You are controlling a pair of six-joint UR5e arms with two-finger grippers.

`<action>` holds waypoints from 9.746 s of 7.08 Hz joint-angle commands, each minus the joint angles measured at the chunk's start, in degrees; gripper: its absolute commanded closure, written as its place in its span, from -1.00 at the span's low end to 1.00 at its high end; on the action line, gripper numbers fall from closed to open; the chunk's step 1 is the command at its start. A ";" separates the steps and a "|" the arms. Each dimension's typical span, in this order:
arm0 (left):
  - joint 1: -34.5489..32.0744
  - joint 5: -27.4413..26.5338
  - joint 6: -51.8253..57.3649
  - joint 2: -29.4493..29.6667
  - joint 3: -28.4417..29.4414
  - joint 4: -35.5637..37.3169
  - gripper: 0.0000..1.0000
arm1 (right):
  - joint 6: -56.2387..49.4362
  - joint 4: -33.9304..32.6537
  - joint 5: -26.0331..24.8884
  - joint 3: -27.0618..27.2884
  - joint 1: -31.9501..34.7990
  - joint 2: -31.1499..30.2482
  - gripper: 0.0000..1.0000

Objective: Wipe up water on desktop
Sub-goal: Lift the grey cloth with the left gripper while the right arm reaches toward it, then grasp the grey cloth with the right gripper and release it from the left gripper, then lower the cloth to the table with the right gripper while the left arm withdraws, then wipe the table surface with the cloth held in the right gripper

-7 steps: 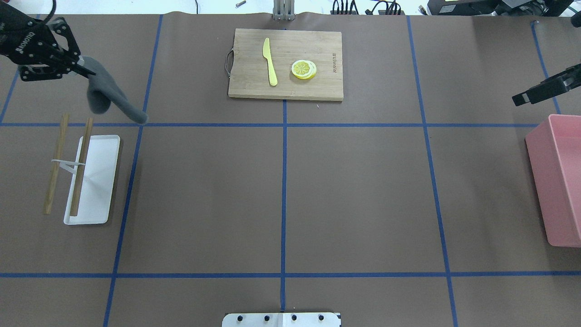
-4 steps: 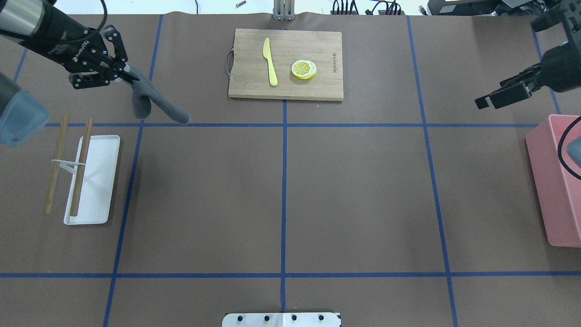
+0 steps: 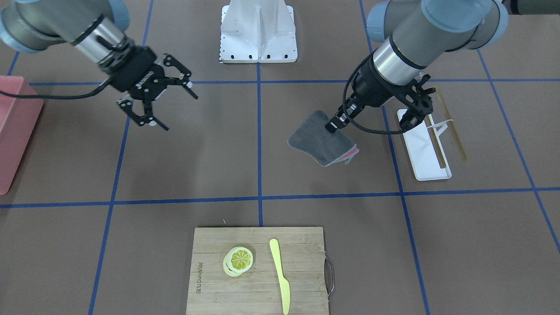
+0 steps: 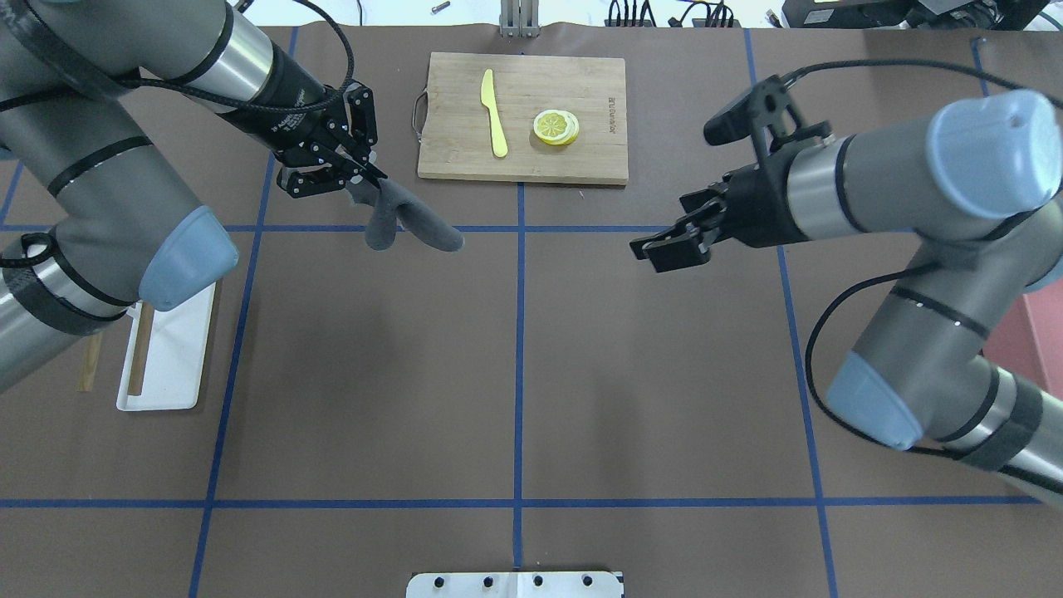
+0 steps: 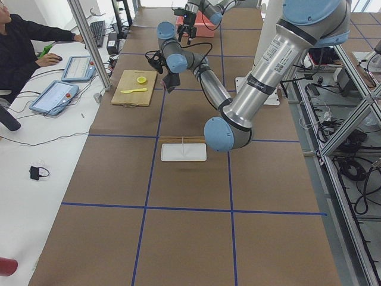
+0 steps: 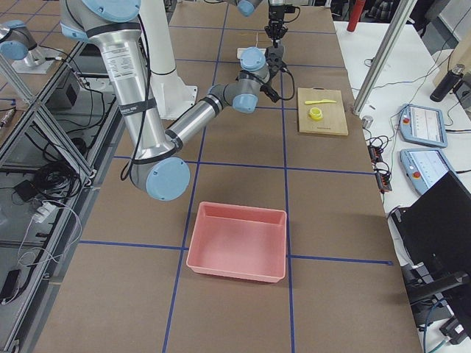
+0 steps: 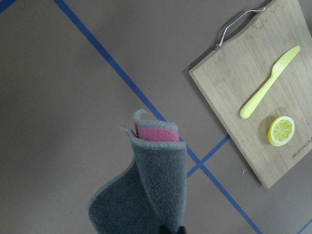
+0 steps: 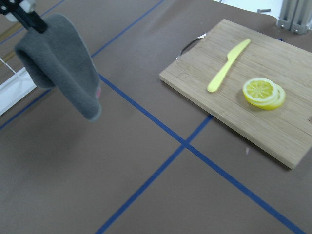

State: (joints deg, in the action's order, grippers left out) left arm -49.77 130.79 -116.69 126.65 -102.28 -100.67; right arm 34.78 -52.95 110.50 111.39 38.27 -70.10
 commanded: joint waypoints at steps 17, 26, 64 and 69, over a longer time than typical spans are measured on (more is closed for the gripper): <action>12.59 -3.62 -8.47 9.67 3.67 1.18 1.00 | 0.99 0.57 -8.81 1.72 -9.53 1.02 1.00; -0.50 -5.81 28.47 1.24 -10.38 16.17 -0.96 | -17.96 -45.63 -4.68 6.39 7.94 -1.52 1.00; -9.03 -21.72 69.23 -10.46 -15.49 33.61 -0.96 | 5.65 -42.24 14.13 -8.17 -2.00 -0.76 1.00; -8.94 -21.72 69.23 -9.15 -14.87 33.61 -0.96 | -11.47 -42.33 14.83 -16.21 9.18 -1.07 1.00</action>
State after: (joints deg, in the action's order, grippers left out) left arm -58.74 109.07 -47.46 117.08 -117.19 -67.06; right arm 26.85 -95.27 125.29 95.81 45.81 -69.27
